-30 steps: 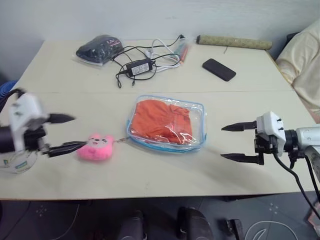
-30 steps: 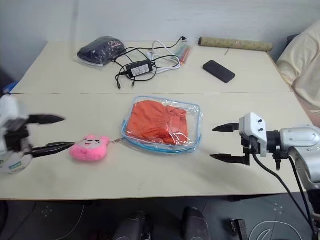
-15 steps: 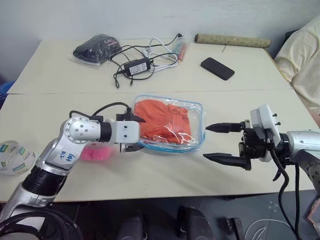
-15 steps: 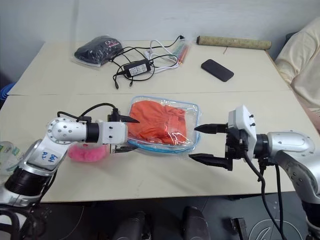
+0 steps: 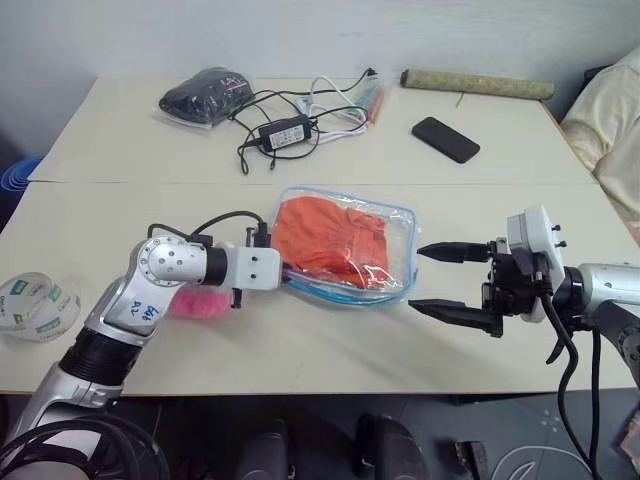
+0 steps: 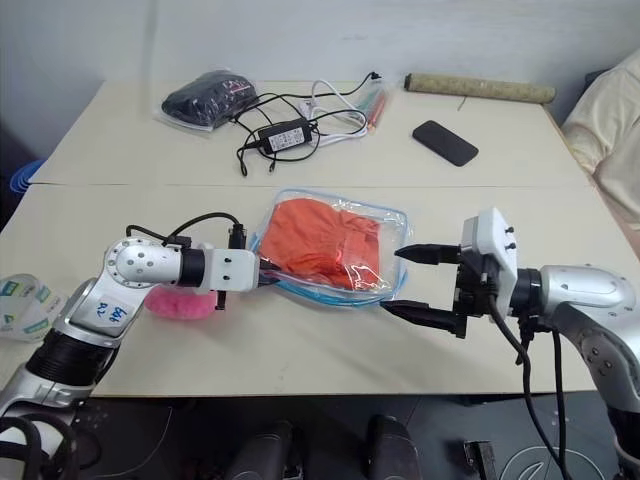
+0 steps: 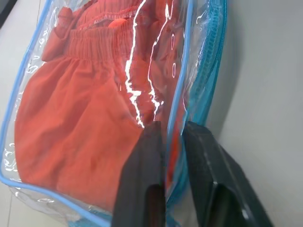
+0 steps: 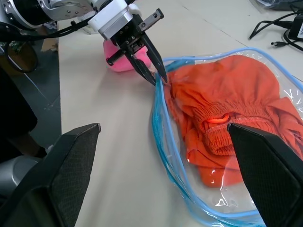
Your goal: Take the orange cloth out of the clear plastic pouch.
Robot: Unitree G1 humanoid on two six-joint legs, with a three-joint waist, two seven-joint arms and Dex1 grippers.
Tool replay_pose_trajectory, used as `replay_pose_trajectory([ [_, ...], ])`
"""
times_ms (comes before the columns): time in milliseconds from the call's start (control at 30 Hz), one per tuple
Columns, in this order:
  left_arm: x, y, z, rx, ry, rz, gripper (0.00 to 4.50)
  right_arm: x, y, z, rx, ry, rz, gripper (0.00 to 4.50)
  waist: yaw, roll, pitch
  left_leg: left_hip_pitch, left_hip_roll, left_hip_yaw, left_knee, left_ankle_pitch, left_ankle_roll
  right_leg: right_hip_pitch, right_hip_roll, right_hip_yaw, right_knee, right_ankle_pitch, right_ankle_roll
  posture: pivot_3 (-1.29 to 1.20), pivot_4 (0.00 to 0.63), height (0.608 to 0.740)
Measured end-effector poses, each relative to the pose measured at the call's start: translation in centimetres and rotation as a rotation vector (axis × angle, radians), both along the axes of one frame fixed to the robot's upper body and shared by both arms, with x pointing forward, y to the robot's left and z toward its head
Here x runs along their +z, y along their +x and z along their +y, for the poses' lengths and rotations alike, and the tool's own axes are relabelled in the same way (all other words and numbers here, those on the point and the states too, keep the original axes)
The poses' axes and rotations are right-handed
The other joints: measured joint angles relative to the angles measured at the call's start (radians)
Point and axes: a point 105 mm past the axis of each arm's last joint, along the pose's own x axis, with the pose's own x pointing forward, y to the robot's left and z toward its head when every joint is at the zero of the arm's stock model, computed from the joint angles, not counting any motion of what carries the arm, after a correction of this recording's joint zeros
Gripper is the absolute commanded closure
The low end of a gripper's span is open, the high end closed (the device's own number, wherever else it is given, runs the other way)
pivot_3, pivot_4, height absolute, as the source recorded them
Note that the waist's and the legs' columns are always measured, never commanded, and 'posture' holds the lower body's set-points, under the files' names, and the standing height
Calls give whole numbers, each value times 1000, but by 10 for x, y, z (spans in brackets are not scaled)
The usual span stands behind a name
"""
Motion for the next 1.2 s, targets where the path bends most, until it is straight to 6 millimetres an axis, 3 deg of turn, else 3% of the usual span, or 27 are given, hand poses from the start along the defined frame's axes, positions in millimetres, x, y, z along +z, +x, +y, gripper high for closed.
replay_pose_trajectory([
  [100,17,-3,-19,45,-232,110,4500,-3,-2,1,9,-12,1,509,-1,0,0,-1,0,-1,1,0,1,0,-1,0,0,0,1,0,150,740],
  [200,34,-1,-21,135,-423,194,4500,-7,-7,7,35,-20,-32,1533,-2,-1,0,-1,0,-2,1,0,1,0,-1,0,0,0,1,0,150,740],
  [400,34,-5,-17,227,-486,230,4500,-41,6,36,28,-149,-157,3466,-9,-1,0,0,0,-1,0,1,0,0,-1,0,0,0,1,0,150,740],
  [600,30,-13,-27,219,-474,237,4500,-51,42,61,-75,-276,-450,3466,-3,-1,0,0,0,-1,1,1,-1,0,-1,0,0,0,1,0,150,740],
  [667,28,-14,-30,218,-477,242,4500,-58,46,63,-69,-350,-541,3096,-3,-1,-1,0,-1,-1,1,1,-1,0,-1,0,0,0,1,0,150,740],
  [800,26,-15,-40,201,-483,262,4500,-80,52,64,-39,-509,-727,1907,-6,-2,-1,0,0,-1,0,1,-1,0,-1,0,0,0,1,0,150,740],
  [1000,28,-21,-49,171,-485,268,4500,-69,68,68,-144,-539,-947,26,-16,-2,-1,0,1,-1,0,1,-2,0,0,0,0,0,0,0,150,740],
  [1100,29,-29,-55,140,-477,267,4500,-65,70,71,-187,-464,-897,26,-20,-2,-1,0,1,-1,0,1,-2,0,0,0,0,0,0,0,150,740],
  [1200,27,-29,-53,142,-470,268,4500,-68,71,64,-171,-505,-904,26,-19,-2,-1,0,1,-2,0,1,-1,0,0,0,0,0,0,0,150,740],
])
